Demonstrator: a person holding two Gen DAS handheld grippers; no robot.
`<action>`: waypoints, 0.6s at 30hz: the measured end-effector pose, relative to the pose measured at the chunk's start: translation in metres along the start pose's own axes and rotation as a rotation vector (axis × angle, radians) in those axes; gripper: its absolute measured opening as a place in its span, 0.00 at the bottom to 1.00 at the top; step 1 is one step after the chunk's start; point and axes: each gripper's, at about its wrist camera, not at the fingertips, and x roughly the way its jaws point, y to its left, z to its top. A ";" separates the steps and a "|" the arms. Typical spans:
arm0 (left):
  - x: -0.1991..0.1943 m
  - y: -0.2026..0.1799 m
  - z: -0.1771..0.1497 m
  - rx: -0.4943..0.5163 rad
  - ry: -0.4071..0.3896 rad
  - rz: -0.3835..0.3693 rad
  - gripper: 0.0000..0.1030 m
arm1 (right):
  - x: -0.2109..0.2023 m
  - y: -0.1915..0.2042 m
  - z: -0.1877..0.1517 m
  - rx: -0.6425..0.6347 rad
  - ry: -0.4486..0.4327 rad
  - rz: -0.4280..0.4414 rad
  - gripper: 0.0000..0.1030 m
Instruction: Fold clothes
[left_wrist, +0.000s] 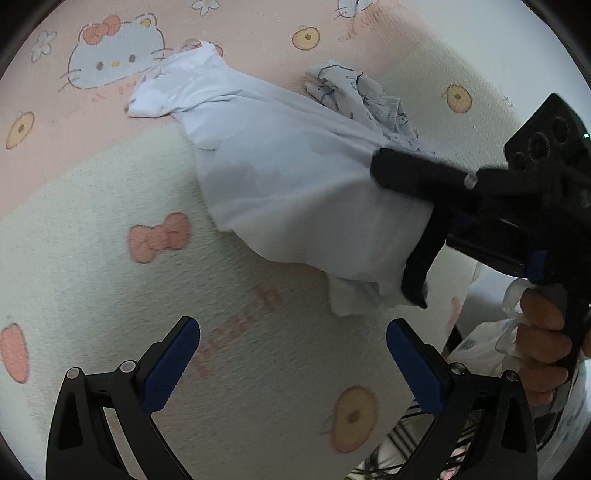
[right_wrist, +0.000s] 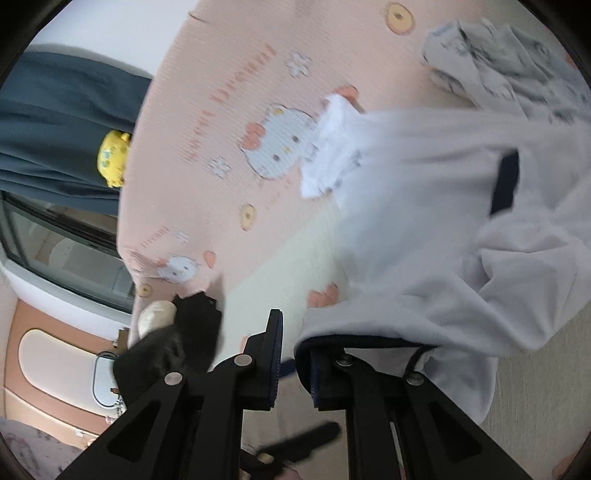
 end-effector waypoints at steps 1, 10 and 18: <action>0.002 -0.003 0.002 -0.009 0.001 -0.015 0.99 | -0.002 0.001 0.002 -0.005 -0.005 -0.002 0.11; 0.035 -0.030 0.024 -0.033 0.023 0.036 0.99 | -0.023 -0.015 0.017 0.053 -0.079 -0.074 0.11; 0.065 -0.055 0.030 -0.033 0.096 0.033 0.99 | -0.037 -0.032 0.028 0.060 -0.118 -0.267 0.11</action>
